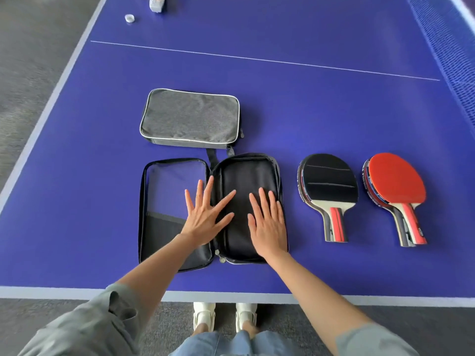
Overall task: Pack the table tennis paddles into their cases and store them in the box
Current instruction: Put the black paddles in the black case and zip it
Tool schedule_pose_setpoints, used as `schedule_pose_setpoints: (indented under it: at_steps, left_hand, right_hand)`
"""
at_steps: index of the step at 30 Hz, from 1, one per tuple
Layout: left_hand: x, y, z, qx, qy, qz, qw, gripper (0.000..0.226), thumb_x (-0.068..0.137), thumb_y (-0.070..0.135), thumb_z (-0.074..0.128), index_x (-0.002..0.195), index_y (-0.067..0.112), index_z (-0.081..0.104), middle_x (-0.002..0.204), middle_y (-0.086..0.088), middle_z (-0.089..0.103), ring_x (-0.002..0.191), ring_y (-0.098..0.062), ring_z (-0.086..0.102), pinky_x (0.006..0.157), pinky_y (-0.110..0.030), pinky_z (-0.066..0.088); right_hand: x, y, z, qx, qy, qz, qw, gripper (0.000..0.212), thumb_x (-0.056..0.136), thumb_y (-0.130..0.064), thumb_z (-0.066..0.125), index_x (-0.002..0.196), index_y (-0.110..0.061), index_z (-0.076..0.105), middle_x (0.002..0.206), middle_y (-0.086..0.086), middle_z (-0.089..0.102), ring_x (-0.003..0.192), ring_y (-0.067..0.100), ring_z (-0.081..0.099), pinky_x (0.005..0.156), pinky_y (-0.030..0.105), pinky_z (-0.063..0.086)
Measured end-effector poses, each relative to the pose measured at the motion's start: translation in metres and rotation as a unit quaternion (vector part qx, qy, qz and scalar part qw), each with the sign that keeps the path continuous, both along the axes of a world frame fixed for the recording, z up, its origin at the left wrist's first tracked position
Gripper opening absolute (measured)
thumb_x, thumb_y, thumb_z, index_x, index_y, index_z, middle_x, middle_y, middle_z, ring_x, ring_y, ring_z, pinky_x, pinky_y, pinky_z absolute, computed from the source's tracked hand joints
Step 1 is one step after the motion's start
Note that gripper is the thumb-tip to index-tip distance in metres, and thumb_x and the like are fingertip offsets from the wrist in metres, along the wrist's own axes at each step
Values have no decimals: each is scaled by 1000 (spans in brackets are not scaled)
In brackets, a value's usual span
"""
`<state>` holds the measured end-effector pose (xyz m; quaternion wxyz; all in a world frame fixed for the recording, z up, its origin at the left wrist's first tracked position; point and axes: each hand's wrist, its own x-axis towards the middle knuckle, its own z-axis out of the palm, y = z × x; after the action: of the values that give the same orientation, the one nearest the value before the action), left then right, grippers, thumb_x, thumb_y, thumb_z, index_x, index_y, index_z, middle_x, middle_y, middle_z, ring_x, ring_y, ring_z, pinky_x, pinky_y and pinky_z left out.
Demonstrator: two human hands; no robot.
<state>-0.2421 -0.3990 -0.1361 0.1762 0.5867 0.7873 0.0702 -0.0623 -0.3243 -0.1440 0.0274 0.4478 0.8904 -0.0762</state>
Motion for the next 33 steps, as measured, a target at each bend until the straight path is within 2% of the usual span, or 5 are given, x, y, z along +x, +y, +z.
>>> schedule_pose_setpoints:
  at_steps: [5, 8, 15, 23, 33]
  left_hand:
    - [27, 16, -2, -41, 34, 46, 998, 62, 89, 66, 27, 141, 54, -4, 153, -9, -30, 138, -41, -29, 109, -66, -9]
    - [25, 17, 4, -34, 36, 41, 998, 63, 90, 64, 32, 143, 52, 1, 155, -12, -23, 138, -42, -28, 108, -66, -9]
    - [76, 68, 42, 148, -92, 5, 985, 42, 92, 20, 55, 132, 10, 51, 148, -16, 33, 142, -35, 20, 117, -45, 20]
    - [166, 152, 45, 50, -297, 42, 953, 59, 96, 24, 48, 144, 1, 24, 148, -14, 29, 132, -32, 33, 107, -37, 34]
    - [176, 171, 38, 101, -406, 266, 869, 48, 85, 7, 62, 132, 8, 49, 135, -8, 48, 124, -22, 47, 108, -34, 37]
  right_hand:
    - [0, 0, 7, -48, 23, 3, 999, 53, 102, -34, 22, 151, -24, 5, 160, 2, -1, 148, 25, -4, 121, 42, 7]
    - [10, 14, 27, -87, 185, -22, 979, 48, 100, -22, 39, 147, -18, 29, 158, 4, 17, 147, 21, 10, 120, 39, 15]
    - [85, 95, 67, -23, 325, -330, 886, 75, 81, -26, 71, 143, -8, 32, 154, 17, 22, 144, 30, 17, 118, 46, 18]
    - [118, 146, 55, -169, 287, -329, 884, 90, 78, -35, 75, 148, -15, 22, 156, 9, 21, 145, 22, 17, 118, 39, 21]
    - [120, 144, 42, -251, 477, -442, 717, 82, 78, -13, 75, 145, -29, 31, 151, -4, 35, 138, 16, 34, 111, 42, 37]
